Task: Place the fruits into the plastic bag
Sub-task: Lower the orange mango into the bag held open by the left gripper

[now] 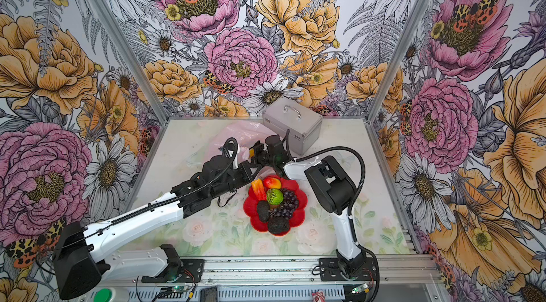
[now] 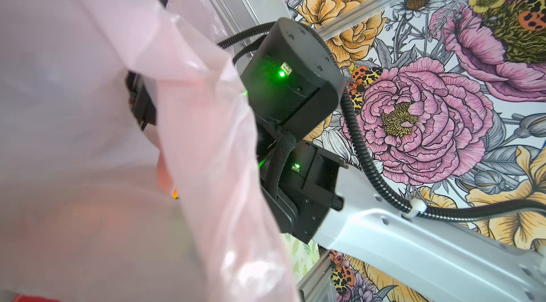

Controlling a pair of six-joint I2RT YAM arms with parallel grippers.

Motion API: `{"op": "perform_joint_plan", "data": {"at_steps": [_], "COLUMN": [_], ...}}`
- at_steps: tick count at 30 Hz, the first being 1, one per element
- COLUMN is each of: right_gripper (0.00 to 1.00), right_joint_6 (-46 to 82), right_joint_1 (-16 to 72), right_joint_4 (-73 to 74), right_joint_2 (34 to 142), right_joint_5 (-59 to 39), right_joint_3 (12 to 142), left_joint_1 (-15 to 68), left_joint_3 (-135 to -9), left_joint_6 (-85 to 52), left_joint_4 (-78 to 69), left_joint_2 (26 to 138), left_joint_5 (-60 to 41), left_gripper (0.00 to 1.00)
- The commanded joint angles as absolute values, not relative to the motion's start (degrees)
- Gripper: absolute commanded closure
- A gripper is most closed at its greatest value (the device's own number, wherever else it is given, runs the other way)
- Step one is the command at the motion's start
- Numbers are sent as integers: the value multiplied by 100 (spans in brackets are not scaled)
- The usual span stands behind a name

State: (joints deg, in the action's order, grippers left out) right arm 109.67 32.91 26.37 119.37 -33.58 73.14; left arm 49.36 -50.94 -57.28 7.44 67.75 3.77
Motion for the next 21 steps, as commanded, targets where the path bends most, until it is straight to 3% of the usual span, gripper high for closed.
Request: {"op": "perform_joint_plan", "data": {"at_steps": [1, 7, 21], "right_gripper": [0, 1, 1], "right_joint_6": [10448, 9299, 8680], "right_joint_1": [3214, 2946, 2270], "right_joint_4": [2493, 1116, 472], "right_joint_2": [11927, 11581, 11845], "right_joint_5": [-3749, -3964, -4417], "right_joint_3": [7713, 8023, 9481], "left_joint_1": [4856, 4288, 3383], "left_joint_3": [-4911, -4584, -5396], "left_joint_6": [-5704, -5778, -5590], "left_joint_4": [999, 1241, 2472], "left_joint_2": [6462, 6049, 6299], "left_joint_5": [600, 358, -139], "left_gripper": [100, 100, 100]}}
